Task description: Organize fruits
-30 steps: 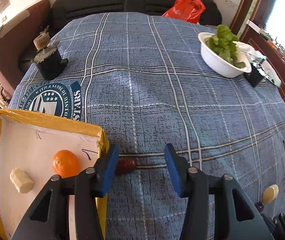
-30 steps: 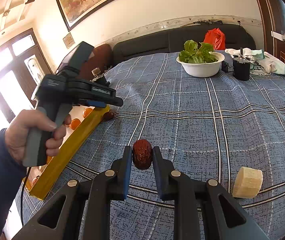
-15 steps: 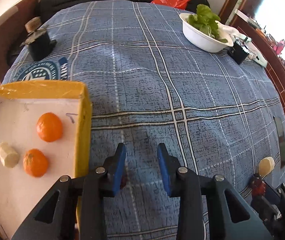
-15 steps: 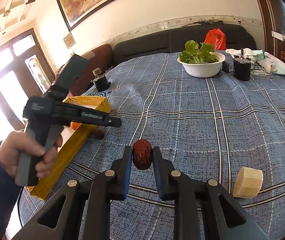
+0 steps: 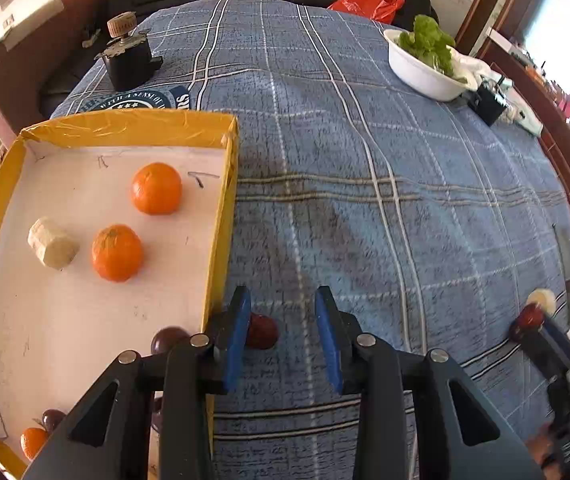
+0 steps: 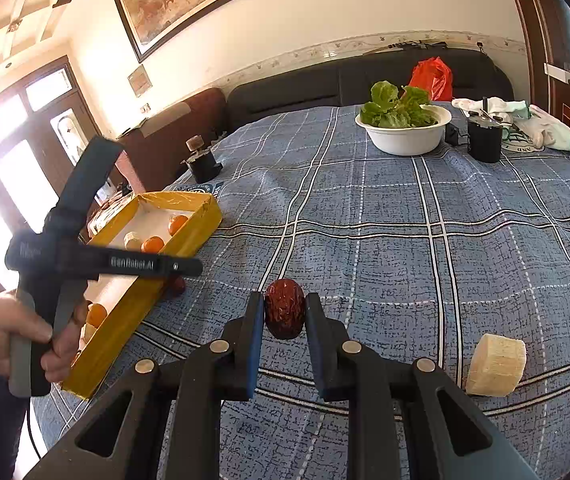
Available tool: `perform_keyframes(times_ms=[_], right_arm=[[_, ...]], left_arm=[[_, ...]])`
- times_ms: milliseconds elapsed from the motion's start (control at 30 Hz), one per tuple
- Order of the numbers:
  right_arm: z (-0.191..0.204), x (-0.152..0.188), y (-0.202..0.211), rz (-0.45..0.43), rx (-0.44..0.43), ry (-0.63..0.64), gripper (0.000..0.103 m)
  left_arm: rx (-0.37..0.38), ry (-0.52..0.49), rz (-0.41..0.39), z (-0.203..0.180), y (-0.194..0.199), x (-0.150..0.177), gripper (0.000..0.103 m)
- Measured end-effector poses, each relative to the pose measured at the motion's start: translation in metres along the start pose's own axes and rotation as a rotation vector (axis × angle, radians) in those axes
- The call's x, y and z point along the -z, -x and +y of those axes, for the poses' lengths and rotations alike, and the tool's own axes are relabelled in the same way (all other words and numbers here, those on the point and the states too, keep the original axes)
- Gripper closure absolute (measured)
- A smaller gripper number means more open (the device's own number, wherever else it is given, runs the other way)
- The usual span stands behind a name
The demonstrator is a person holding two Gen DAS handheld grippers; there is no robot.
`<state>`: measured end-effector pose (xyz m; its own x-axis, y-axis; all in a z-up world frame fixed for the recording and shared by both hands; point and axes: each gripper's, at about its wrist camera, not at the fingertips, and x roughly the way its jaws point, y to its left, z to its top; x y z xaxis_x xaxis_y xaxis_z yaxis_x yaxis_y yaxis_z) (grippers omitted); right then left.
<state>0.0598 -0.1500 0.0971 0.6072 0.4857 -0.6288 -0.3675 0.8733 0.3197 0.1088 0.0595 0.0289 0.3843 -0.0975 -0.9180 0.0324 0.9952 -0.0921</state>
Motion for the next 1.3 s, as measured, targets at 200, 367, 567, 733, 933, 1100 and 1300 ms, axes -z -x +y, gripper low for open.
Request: perform_keyframes(times_ms=[200, 367, 567, 733, 933, 1100, 1300], right_arm=[[0.001, 0.0, 0.001, -0.003, 0.001, 0.003, 0.08], [0.002, 0.0, 0.001, -0.004, -0.001, 0.004, 0.08], [0.003, 0.0, 0.001, -0.002, -0.003, 0.007, 0.08], [0.004, 0.001, 0.001, -0.001, -0.004, 0.013, 0.08], [0.004, 0.001, -0.001, 0.003, -0.005, 0.014, 0.08], [0.006, 0.002, -0.002, 0.008, -0.007, 0.021, 0.08], [0.007, 0.002, -0.002, 0.004, -0.008, 0.023, 0.08]], left_arm=[[0.089, -0.023, 0.037, -0.014, 0.001, 0.022, 0.064], [0.153, -0.059, 0.009, -0.023, 0.024, 0.038, 0.063], [0.142, -0.079, 0.018, -0.009, 0.035, 0.048, 0.061], [0.166, -0.051, 0.014, 0.003, 0.042, 0.068, 0.061], [0.153, -0.047, -0.071, 0.01, 0.074, 0.105, 0.061], [0.101, -0.071, -0.105, 0.009, 0.084, 0.128, 0.061], [0.034, -0.146, -0.158, -0.003, 0.081, 0.143, 0.074]])
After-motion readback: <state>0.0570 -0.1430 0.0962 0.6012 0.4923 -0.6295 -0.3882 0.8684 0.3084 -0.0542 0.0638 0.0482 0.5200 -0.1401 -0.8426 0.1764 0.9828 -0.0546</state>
